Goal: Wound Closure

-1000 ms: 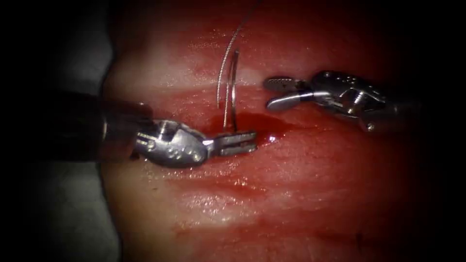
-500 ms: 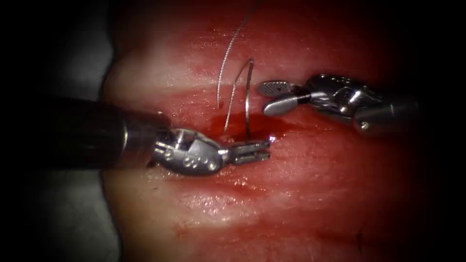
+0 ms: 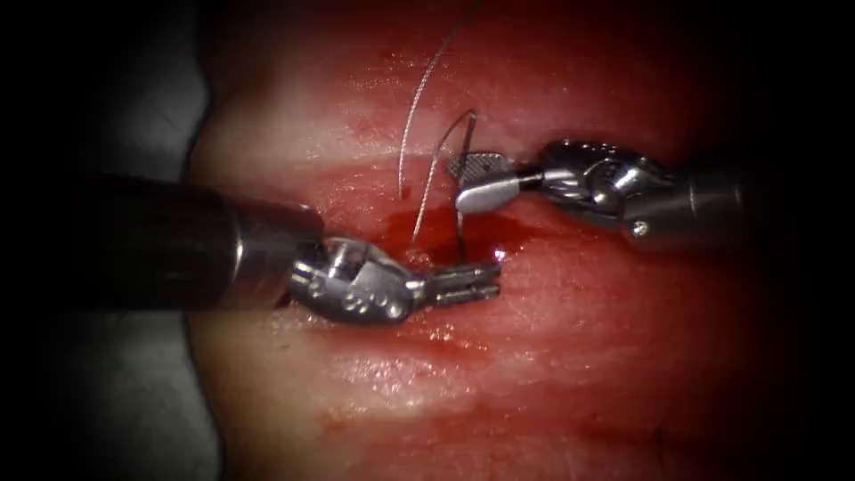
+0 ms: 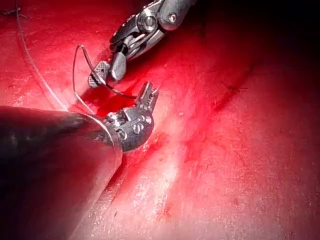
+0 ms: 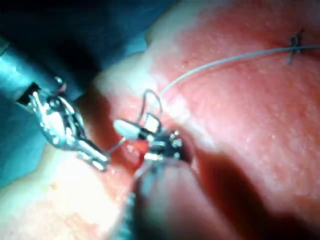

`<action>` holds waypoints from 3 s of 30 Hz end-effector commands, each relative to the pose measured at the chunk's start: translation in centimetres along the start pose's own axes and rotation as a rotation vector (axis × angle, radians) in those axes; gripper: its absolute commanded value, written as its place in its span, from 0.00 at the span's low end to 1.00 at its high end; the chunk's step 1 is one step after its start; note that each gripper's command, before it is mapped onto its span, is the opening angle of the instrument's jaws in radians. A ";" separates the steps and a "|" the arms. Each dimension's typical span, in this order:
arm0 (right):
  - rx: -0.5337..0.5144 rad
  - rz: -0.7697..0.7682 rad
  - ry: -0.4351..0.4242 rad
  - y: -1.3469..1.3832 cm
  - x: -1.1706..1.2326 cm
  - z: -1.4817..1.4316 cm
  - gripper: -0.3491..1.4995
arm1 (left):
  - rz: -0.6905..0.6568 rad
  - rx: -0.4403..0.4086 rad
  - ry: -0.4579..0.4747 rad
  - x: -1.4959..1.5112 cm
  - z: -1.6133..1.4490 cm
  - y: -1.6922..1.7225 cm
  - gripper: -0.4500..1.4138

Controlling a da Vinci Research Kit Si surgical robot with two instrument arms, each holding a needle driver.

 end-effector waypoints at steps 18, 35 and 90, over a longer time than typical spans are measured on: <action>0.006 0.037 0.012 0.02 0.02 0.16 0.16 | 0.007 -0.005 0.000 0.04 0.11 0.13 0.07; -0.038 0.019 0.009 0.05 0.07 0.06 0.00 | -0.228 -0.004 0.005 0.03 0.10 0.05 0.82; -0.058 -0.393 0.095 0.04 0.20 0.21 0.00 | -0.727 -0.123 -0.602 -0.81 0.05 0.49 0.23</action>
